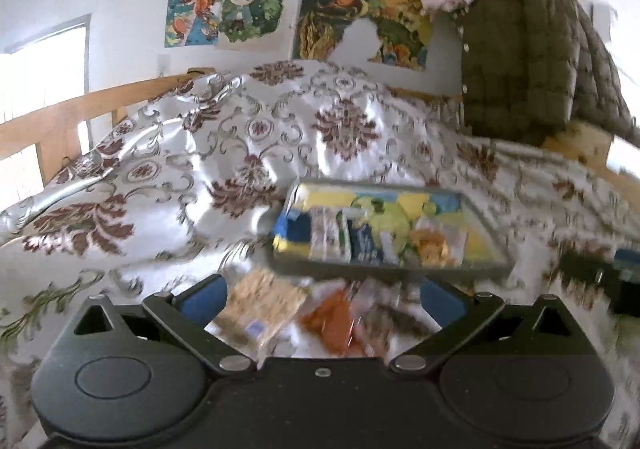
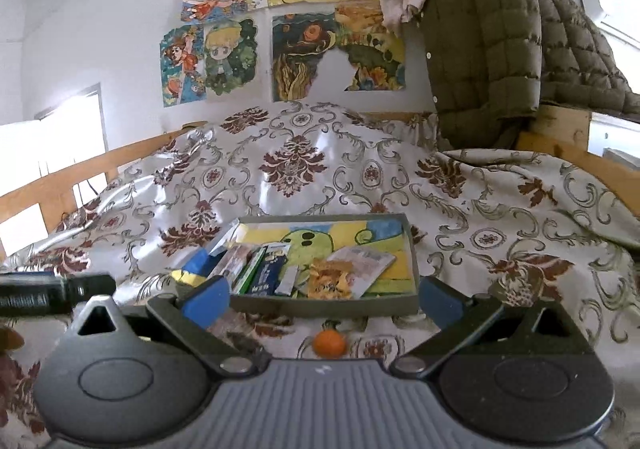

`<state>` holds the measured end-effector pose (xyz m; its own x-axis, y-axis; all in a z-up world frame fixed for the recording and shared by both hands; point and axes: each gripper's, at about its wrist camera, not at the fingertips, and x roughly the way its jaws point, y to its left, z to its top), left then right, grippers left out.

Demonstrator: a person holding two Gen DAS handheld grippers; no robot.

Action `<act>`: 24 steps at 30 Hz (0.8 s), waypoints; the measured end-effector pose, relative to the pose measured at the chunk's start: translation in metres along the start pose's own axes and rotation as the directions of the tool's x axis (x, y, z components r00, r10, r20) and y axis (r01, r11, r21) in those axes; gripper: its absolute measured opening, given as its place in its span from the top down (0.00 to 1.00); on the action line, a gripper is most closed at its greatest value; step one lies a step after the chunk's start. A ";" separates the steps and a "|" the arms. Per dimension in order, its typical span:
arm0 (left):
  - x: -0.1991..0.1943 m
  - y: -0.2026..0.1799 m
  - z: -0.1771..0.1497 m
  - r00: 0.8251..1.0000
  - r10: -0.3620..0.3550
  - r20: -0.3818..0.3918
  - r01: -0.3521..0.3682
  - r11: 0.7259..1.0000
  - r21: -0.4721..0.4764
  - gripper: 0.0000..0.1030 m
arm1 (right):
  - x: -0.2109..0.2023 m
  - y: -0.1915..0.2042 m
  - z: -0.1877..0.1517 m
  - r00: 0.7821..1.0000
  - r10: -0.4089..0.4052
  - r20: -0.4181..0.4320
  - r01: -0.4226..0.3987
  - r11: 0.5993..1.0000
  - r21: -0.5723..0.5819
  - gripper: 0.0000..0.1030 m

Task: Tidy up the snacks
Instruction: 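Withdraw both open tools from the tray toward the remaining snacks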

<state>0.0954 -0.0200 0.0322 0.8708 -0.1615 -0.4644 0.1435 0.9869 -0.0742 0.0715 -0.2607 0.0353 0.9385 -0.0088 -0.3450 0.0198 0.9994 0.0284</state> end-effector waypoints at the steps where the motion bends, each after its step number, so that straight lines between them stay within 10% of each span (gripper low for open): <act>1: -0.002 0.001 -0.005 1.000 0.005 -0.013 -0.005 1.000 0.006 0.01 | -0.004 0.003 -0.002 1.000 -0.003 0.001 0.003 1.000 -0.005 0.00; 24: -0.030 0.013 -0.044 0.974 0.097 -0.205 -0.097 0.995 0.013 0.01 | -0.040 0.027 -0.042 0.990 -0.037 -0.139 0.037 0.999 -0.003 0.00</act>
<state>0.0507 -0.0022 0.0061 0.7654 -0.0607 -0.6407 0.0644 0.9978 -0.0175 0.0203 -0.2315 0.0104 0.8802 -0.0408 -0.4728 0.0534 0.9985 0.0131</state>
